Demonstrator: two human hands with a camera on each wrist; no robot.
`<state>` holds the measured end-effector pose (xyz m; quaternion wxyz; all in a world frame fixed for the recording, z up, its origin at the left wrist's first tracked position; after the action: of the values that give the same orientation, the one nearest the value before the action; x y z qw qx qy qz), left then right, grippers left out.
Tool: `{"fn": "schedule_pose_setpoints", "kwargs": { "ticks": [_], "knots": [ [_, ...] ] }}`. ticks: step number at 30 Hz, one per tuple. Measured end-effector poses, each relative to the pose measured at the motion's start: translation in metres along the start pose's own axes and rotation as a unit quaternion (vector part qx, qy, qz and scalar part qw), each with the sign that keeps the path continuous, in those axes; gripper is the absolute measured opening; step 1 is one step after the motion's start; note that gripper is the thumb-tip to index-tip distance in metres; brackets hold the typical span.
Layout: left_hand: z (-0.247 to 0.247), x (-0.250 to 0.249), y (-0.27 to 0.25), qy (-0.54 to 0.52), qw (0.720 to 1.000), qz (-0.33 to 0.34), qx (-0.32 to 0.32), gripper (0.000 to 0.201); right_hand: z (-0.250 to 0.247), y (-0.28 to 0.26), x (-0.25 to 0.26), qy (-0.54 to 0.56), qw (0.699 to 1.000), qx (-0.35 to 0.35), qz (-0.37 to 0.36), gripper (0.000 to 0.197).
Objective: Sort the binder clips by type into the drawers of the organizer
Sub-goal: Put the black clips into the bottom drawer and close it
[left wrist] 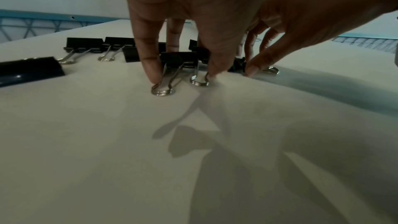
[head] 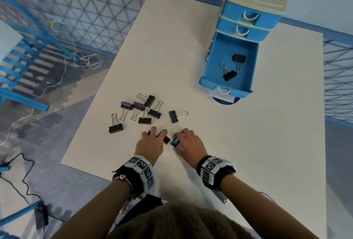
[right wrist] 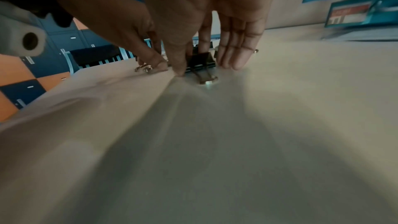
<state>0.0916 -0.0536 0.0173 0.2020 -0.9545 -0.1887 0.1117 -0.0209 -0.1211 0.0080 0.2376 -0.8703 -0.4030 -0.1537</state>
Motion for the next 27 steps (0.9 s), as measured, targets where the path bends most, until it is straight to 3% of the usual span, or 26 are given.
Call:
{"fn": "schedule_pose_setpoints", "kwargs": {
  "ticks": [4, 9, 14, 20, 23, 27],
  "knots": [
    [0.006, 0.010, -0.003, -0.027, 1.000, 0.005, -0.001, 0.043, -0.012, 0.006, -0.005, 0.050, 0.998, -0.045, 0.001, 0.034],
    [0.013, 0.017, -0.005, -0.042, 0.997, 0.046, -0.040, 0.057, -0.036, 0.039, -0.005, 0.042, 0.996, -0.071, -0.020, 0.037],
    [0.017, 0.025, -0.007, -0.025, 0.994, 0.070, -0.079, 0.070, -0.038, 0.071, 0.004, -0.018, 0.998, 0.010, -0.058, 0.040],
    [0.012, 0.036, -0.010, -0.162, 0.983, 0.046, -0.069, 0.059, -0.032, 0.080, -0.002, -0.048, 0.993, 0.091, -0.061, 0.050],
    [0.004, 0.037, -0.008, -0.225, 0.971, 0.037, -0.067, 0.048, -0.027, 0.075, -0.003, -0.048, 0.995, 0.073, -0.056, 0.036],
    [-0.021, 0.026, 0.006, -0.270, 0.954, 0.062, -0.116, 0.039, -0.022, 0.061, -0.008, -0.008, 0.999, 0.024, -0.034, 0.030]
  ]
}}
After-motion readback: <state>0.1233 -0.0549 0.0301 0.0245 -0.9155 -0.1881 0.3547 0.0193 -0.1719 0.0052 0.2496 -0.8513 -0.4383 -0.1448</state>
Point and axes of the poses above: each hand's wrist, its own y-axis towards the middle knuckle, its own z-axis out of the palm, x = y × z, the point moved 3 cm from there along y, towards the middle knuckle, and after that the axes turned 2 degrees about -x, right-handed, at the moved point
